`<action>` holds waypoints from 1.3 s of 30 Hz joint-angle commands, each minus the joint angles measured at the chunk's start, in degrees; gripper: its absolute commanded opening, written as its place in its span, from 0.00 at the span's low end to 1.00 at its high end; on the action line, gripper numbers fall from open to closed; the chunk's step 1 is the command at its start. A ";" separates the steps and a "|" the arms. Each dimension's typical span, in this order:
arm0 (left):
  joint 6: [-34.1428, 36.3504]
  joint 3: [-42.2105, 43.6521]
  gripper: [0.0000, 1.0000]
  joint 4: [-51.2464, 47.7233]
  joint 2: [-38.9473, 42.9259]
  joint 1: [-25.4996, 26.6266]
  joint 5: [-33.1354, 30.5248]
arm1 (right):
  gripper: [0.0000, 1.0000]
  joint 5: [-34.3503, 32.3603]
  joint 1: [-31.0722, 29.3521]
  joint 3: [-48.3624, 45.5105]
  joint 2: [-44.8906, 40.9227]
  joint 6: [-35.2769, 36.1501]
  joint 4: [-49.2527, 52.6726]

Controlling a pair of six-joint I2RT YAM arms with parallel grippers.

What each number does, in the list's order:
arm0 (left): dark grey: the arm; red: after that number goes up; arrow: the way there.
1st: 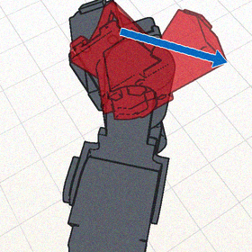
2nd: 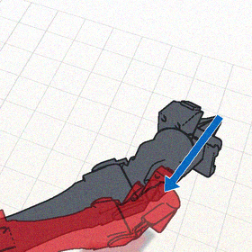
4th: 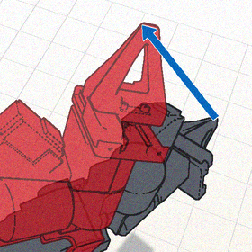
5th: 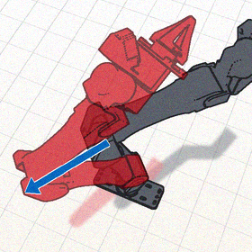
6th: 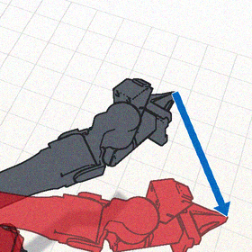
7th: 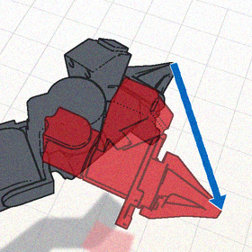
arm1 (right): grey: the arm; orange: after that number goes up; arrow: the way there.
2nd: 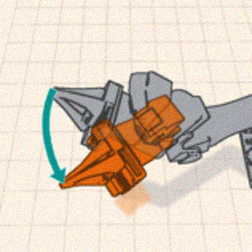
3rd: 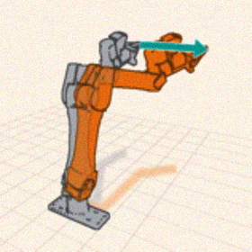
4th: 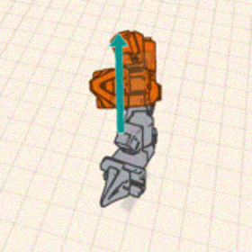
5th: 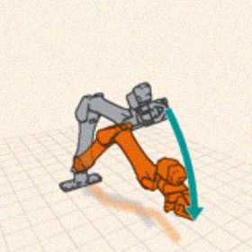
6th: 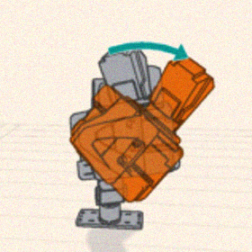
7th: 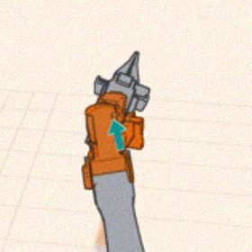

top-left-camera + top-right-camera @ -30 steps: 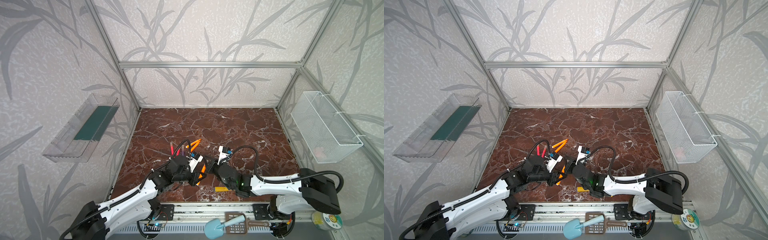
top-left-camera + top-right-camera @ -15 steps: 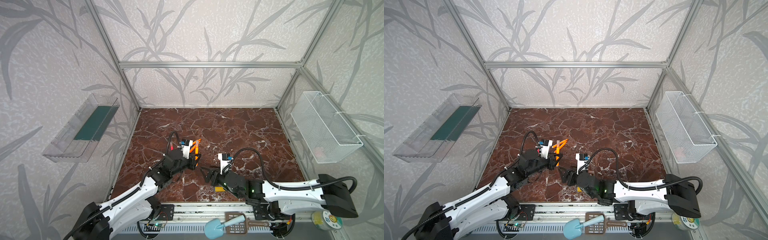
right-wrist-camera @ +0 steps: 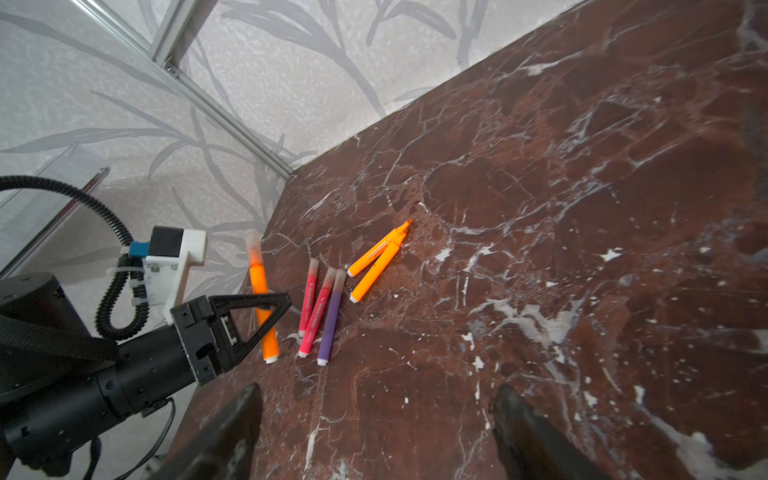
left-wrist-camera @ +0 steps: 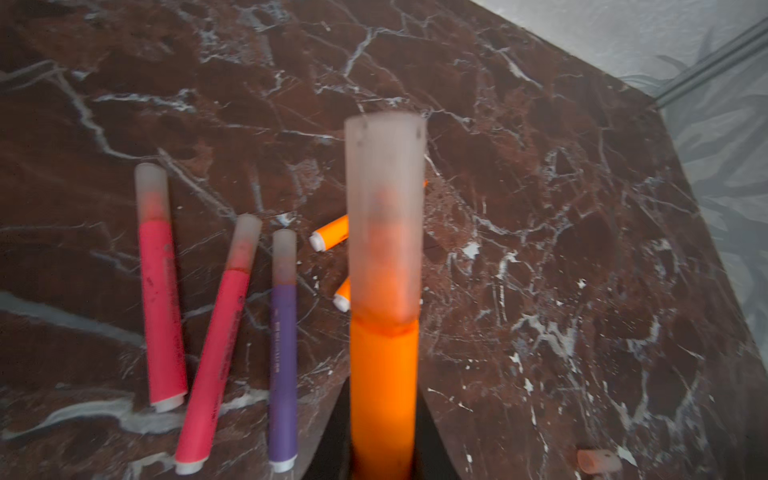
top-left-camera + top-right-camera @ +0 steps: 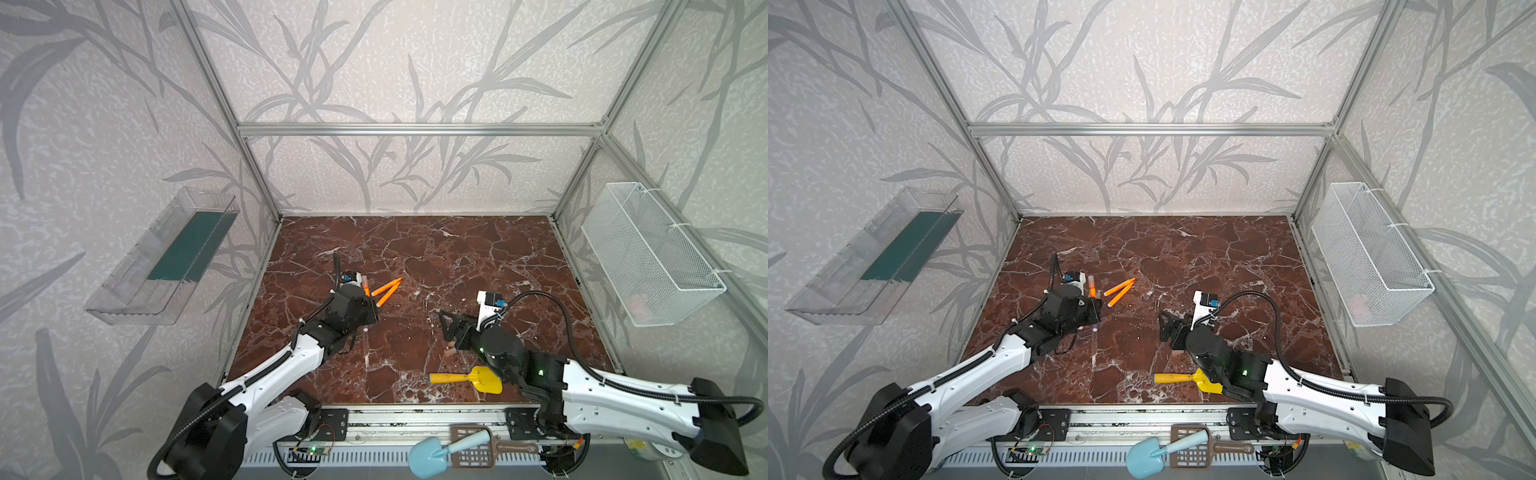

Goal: Insert the pens into the pen caps
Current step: 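Lower the capped orange marker beside the pink and purple markers, open left gripper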

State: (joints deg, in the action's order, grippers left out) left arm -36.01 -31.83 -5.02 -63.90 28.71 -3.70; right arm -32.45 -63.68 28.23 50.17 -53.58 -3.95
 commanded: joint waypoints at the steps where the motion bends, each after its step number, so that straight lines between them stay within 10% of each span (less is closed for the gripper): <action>1: -2.90 -2.88 0.00 -8.34 -3.03 -2.17 -6.33 | 0.86 -0.25 2.20 -0.87 -2.66 1.28 6.19; 9: -10.31 -4.19 0.00 -18.34 -6.10 -10.54 -14.63 | 0.87 -0.54 4.07 -3.13 -7.07 1.99 7.08; 18: -10.96 -3.19 0.00 -15.03 -14.09 -18.95 -4.97 | 0.87 0.71 4.52 -3.16 -7.84 2.86 8.28; 39: -9.00 -6.44 0.16 -17.60 -18.74 -19.89 -0.86 | 0.89 0.02 7.47 -4.06 -11.87 3.68 9.90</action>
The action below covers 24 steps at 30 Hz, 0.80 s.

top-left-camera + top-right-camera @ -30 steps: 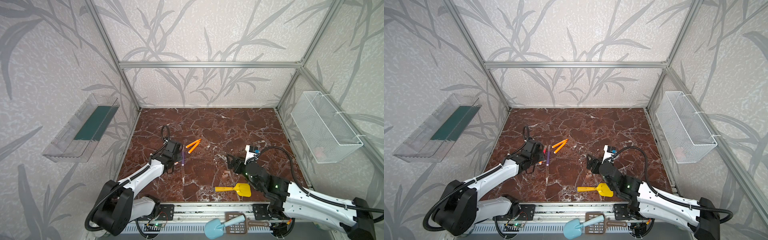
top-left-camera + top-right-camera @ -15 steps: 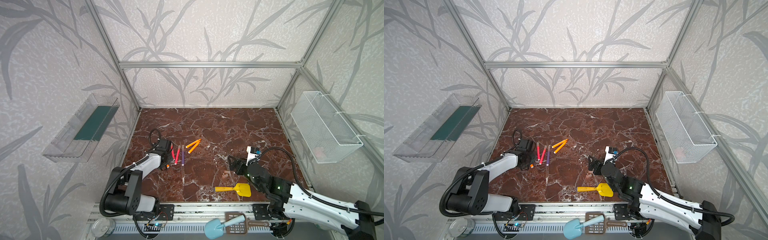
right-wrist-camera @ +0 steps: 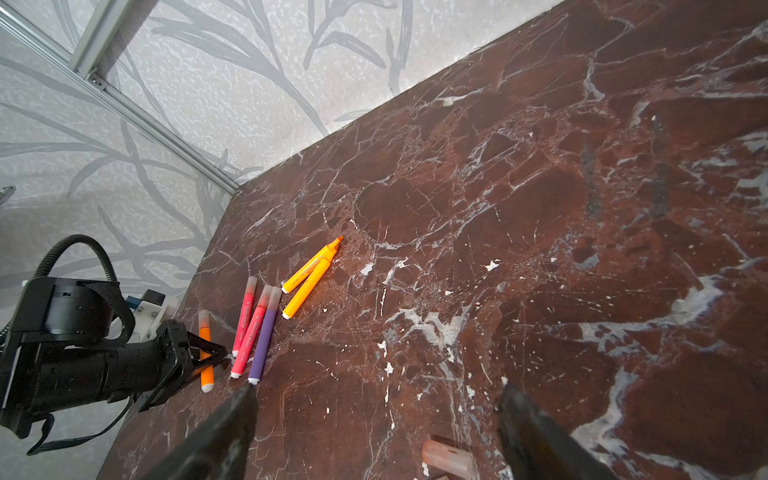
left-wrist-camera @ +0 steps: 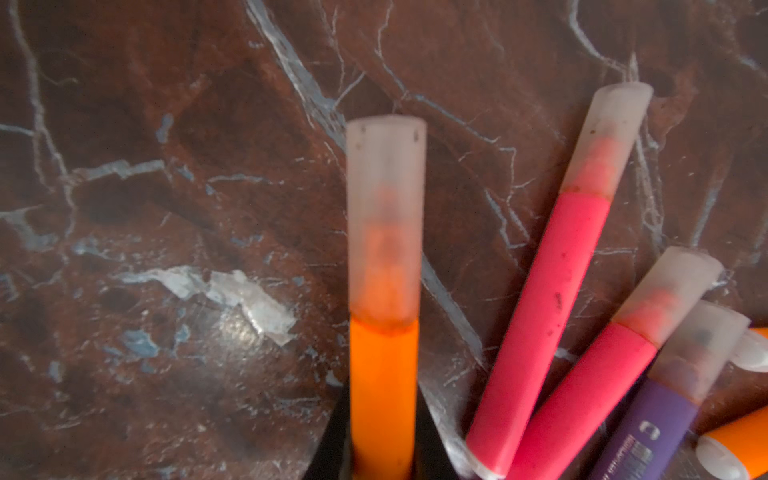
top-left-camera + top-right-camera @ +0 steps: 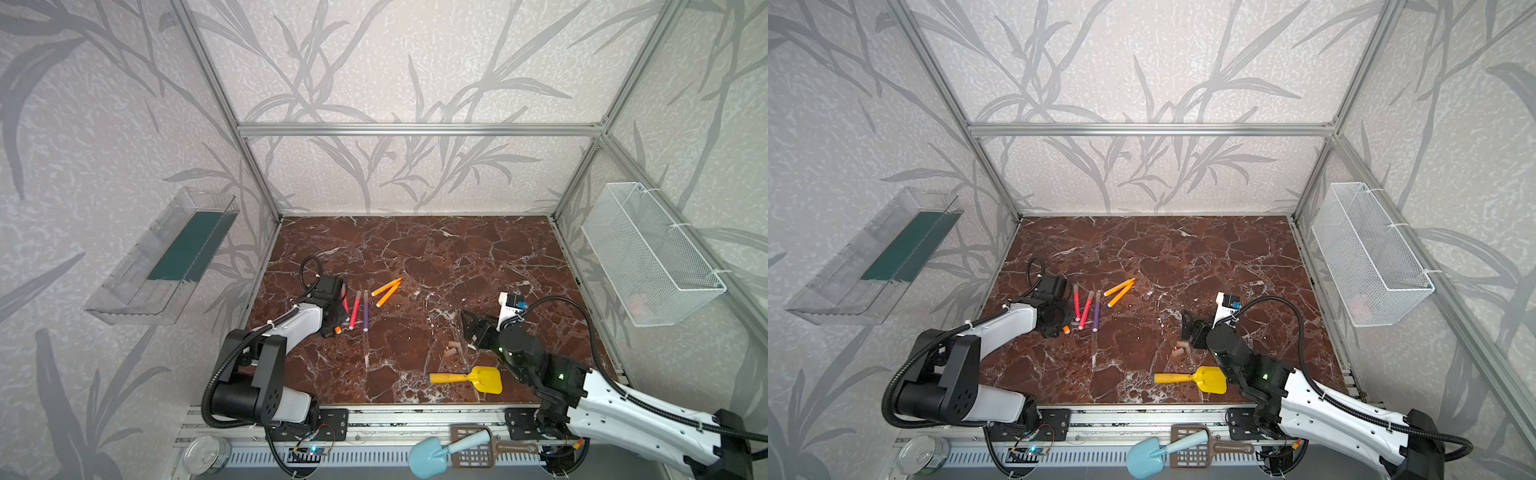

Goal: Insert the pens into the pen caps
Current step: 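Lower the capped orange marker beside the pink and purple markers, open left gripper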

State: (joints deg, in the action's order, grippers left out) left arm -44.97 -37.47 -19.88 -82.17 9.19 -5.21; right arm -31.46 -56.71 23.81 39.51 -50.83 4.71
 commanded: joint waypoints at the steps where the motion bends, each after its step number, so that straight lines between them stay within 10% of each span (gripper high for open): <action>1: 0.14 -0.80 0.17 -2.80 -0.08 -0.30 0.64 | 0.89 -0.97 0.70 0.36 -1.47 1.01 1.45; 24: 5.62 1.62 0.47 -1.49 15.16 1.00 1.44 | 0.92 -0.53 2.73 0.00 -3.30 2.09 2.38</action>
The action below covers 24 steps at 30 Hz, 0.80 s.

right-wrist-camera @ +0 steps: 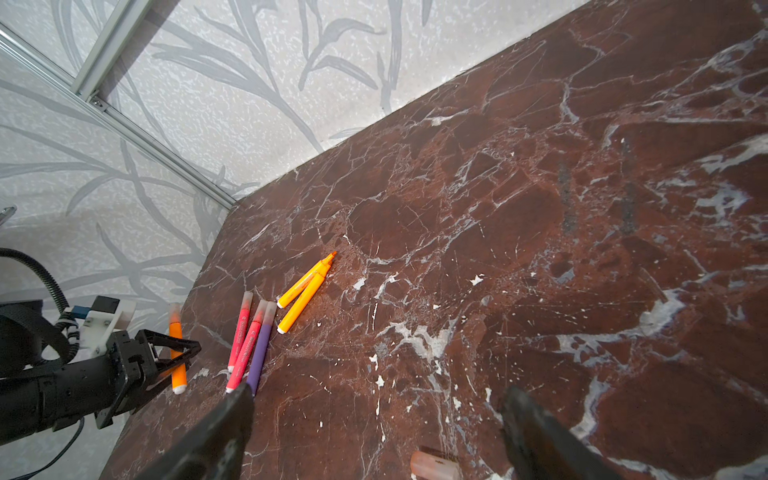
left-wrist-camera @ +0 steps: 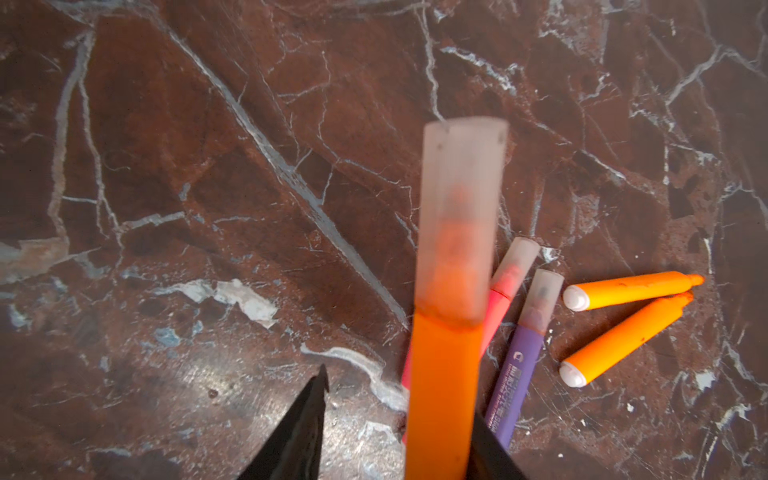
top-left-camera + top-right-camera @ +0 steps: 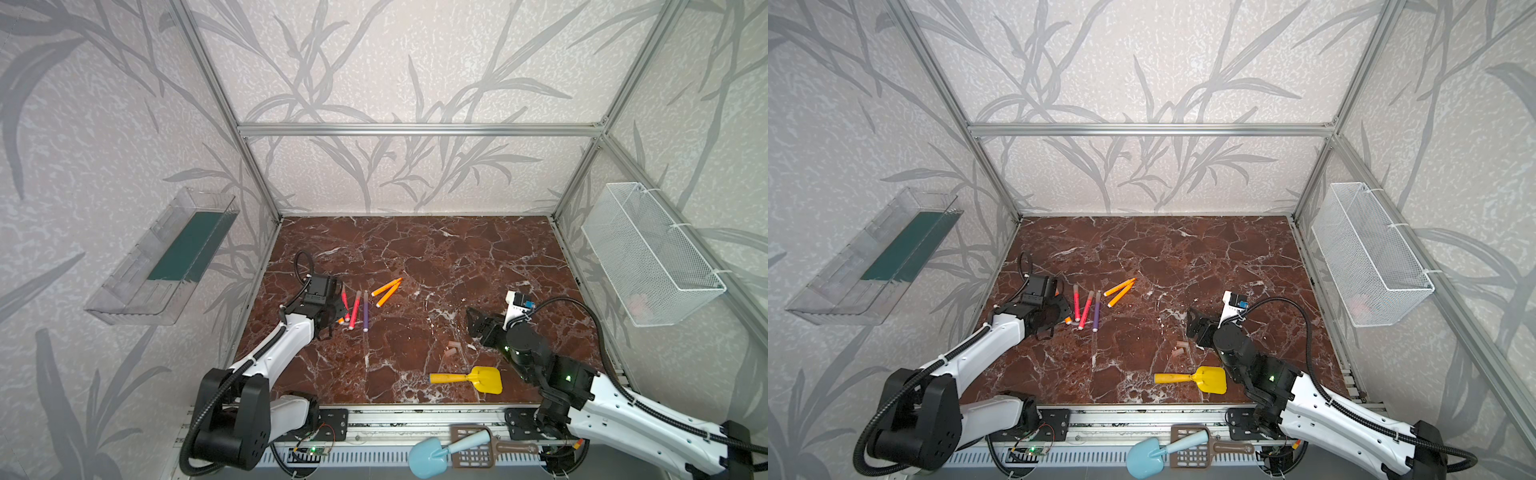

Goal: Insert the pens into the pen caps
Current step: 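Lower the capped orange marker beside the pink and purple markers, open left gripper, then move the open left gripper over the two uncapped orange markers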

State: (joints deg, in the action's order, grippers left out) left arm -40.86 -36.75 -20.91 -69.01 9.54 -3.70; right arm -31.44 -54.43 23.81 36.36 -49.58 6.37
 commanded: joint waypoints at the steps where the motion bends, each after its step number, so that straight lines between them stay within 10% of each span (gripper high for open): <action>1: 2.57 0.78 0.48 -0.04 2.81 1.63 -0.04 | 0.92 -0.49 0.60 0.01 -0.06 0.74 0.74; 9: 8.50 -4.30 0.48 0.99 0.96 17.42 -12.16 | 0.93 0.04 1.08 0.01 0.73 0.87 0.04; 12: 5.80 -3.01 0.28 2.39 -0.91 17.42 -14.95 | 0.93 0.42 1.09 -0.08 0.76 0.88 0.09; 24: 3.41 -4.75 0.22 8.63 -13.47 15.25 0.64 | 0.92 1.22 1.17 -1.42 -1.14 0.65 -0.27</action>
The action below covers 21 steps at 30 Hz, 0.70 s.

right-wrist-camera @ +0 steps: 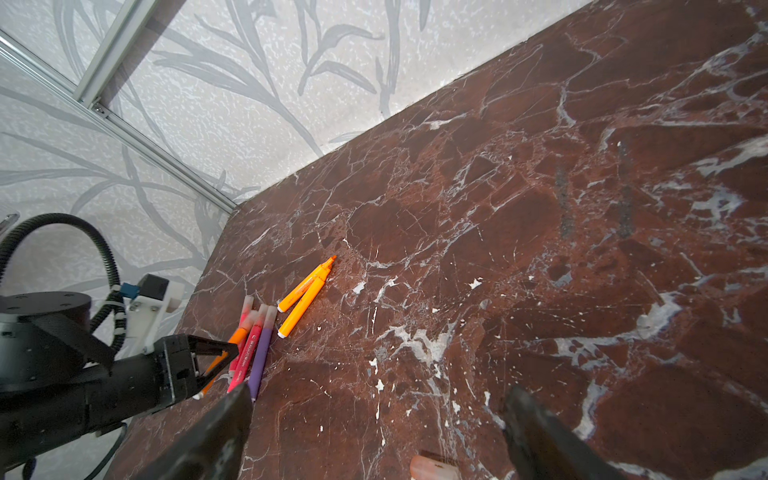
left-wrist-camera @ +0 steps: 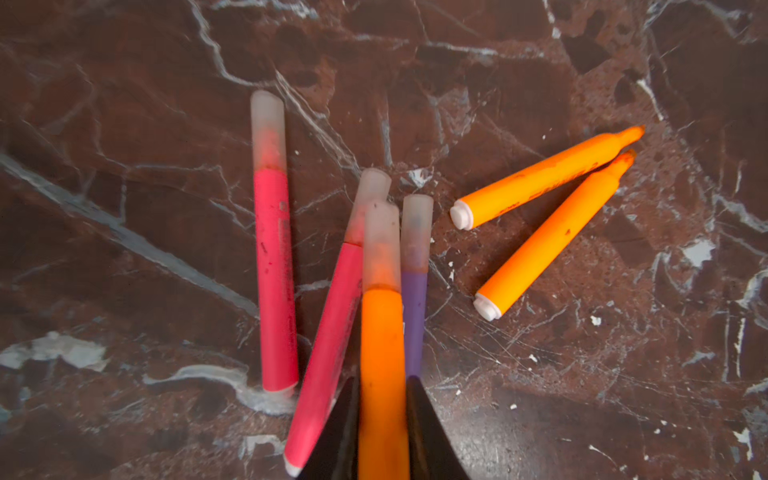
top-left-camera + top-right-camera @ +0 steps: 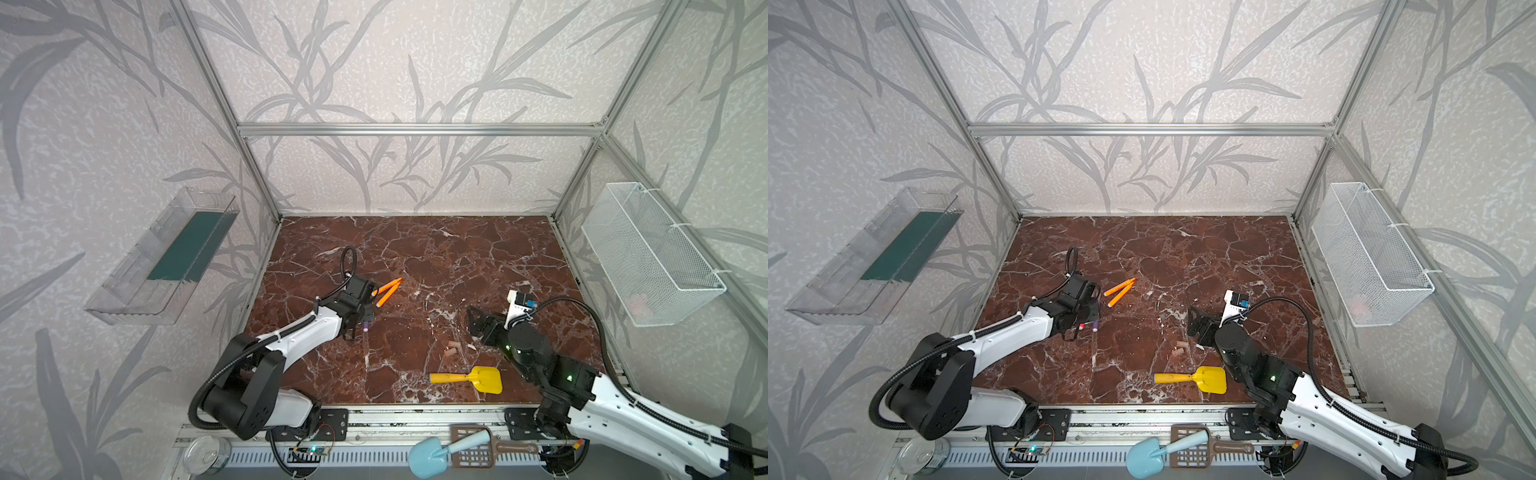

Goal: Insert the pens into the pen caps
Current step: 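Move the open left gripper over the two uncapped orange markers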

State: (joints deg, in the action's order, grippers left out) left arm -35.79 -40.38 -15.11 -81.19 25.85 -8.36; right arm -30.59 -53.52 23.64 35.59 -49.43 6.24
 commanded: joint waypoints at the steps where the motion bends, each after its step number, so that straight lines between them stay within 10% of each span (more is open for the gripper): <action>1: -1.98 -1.25 0.22 3.28 -2.12 -1.45 6.66 | 0.92 1.38 0.25 -1.73 0.22 0.71 -1.82; 10: -2.49 -3.25 0.29 -1.65 -5.39 -4.64 8.56 | 0.78 14.21 0.23 2.87 18.50 0.91 -11.91; 21: -0.21 -1.34 0.39 0.38 0.69 -4.28 9.94 | 0.77 9.95 0.24 2.05 17.15 1.23 -12.50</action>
State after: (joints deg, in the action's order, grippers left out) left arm -37.01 -42.24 -15.33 -83.61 21.28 0.69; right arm -17.78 -53.49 25.04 54.63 -49.25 -5.87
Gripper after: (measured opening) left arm 0.386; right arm 0.772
